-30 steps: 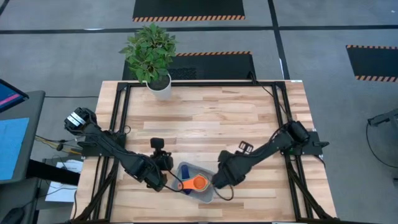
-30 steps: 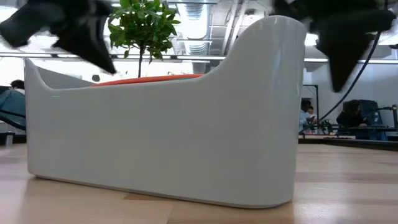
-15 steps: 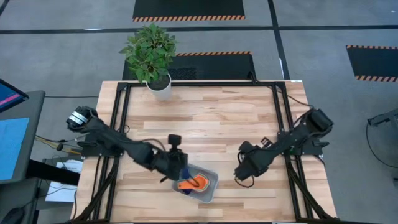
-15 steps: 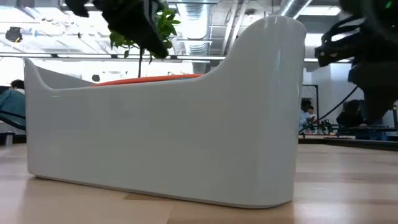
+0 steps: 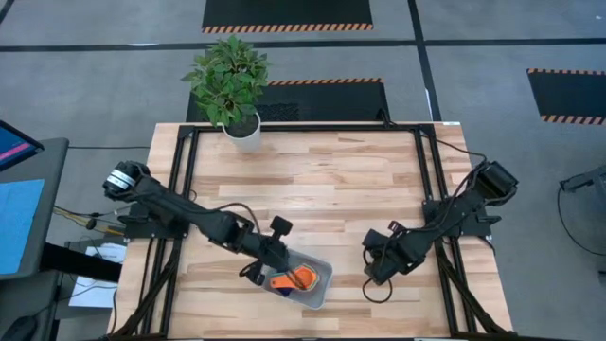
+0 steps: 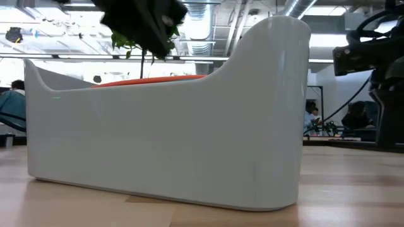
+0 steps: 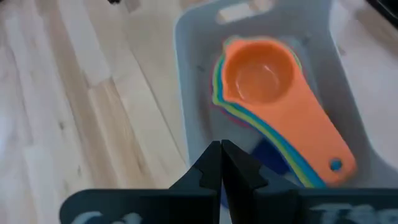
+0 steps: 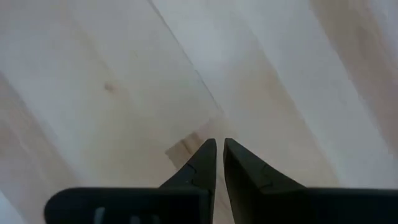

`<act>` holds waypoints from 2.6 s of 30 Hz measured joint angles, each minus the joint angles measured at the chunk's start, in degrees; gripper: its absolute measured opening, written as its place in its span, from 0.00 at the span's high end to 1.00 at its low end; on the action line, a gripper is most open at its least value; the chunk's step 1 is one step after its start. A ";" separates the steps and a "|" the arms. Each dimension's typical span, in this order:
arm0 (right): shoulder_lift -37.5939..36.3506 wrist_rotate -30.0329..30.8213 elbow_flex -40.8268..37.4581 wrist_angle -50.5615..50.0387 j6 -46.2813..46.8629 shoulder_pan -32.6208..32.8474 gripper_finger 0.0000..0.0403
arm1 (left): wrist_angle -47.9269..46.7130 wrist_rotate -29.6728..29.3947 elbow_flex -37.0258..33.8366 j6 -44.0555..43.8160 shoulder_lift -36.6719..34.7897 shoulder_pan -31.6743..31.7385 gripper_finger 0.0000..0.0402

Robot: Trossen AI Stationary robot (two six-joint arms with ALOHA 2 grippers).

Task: Nest measuring cups in basket
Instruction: Remove the dark blue measuring cup from the gray bin

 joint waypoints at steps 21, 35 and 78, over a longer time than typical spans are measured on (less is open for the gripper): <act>0.00 -0.03 -0.01 0.75 -0.20 1.86 0.87 | -9.99 6.70 5.76 -14.44 9.94 -0.45 1.00; 0.02 -1.16 -0.01 1.44 -3.67 1.68 0.87 | -12.89 8.78 5.84 -33.95 13.61 -6.37 1.00; 0.02 -1.65 -0.01 2.05 -4.70 0.50 0.87 | -21.30 1.00 10.38 0.33 14.73 -4.79 0.66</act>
